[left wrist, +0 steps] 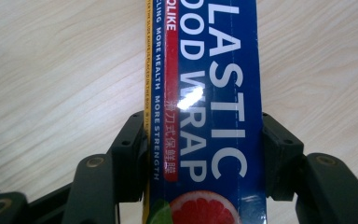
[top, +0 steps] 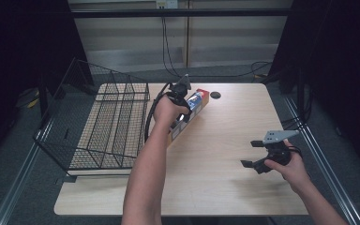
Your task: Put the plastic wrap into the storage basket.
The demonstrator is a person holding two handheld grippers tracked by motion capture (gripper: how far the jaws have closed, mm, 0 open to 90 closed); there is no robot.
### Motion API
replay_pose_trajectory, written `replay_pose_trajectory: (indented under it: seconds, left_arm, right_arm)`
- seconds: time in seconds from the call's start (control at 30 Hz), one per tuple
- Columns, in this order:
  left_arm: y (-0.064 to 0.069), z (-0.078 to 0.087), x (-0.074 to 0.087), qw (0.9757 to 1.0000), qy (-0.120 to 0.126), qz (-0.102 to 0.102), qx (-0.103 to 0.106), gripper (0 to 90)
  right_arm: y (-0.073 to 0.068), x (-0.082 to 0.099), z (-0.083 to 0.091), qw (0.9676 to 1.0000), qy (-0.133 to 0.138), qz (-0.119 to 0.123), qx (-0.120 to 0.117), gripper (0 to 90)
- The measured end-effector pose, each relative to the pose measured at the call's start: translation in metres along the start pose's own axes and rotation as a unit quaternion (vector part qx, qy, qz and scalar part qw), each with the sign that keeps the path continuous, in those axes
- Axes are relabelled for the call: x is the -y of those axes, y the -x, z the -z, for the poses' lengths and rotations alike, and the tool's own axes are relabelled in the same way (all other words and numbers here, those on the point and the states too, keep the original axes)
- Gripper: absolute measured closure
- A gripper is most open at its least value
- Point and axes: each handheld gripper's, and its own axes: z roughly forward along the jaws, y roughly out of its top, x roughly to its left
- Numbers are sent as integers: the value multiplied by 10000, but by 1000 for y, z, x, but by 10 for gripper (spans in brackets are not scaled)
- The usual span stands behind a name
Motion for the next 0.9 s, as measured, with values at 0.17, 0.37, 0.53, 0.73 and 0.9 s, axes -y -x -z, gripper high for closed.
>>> replay_pose_trajectory:
  seconds: [0.17,0.37,0.53,0.73,0.9]
  left_arm:
    - [-4,12,3,10000,-12,82,-32,441]
    - [-9,28,6,9999,-32,124,-82,441]
    - [-13,40,8,9996,-18,283,-70,441]
    - [-18,51,12,9990,-28,447,-56,441]
    - [-24,61,15,9987,-14,512,-75,441]
  right_arm:
    - [-1,0,0,10000,3,-32,-47,65]
    - [-1,0,0,10000,2,-34,-49,63]
    - [-1,0,0,10000,-2,-37,-48,63]
    - [-1,0,0,10000,8,-26,-44,61]
    - [-1,0,0,10000,16,-31,-69,45]
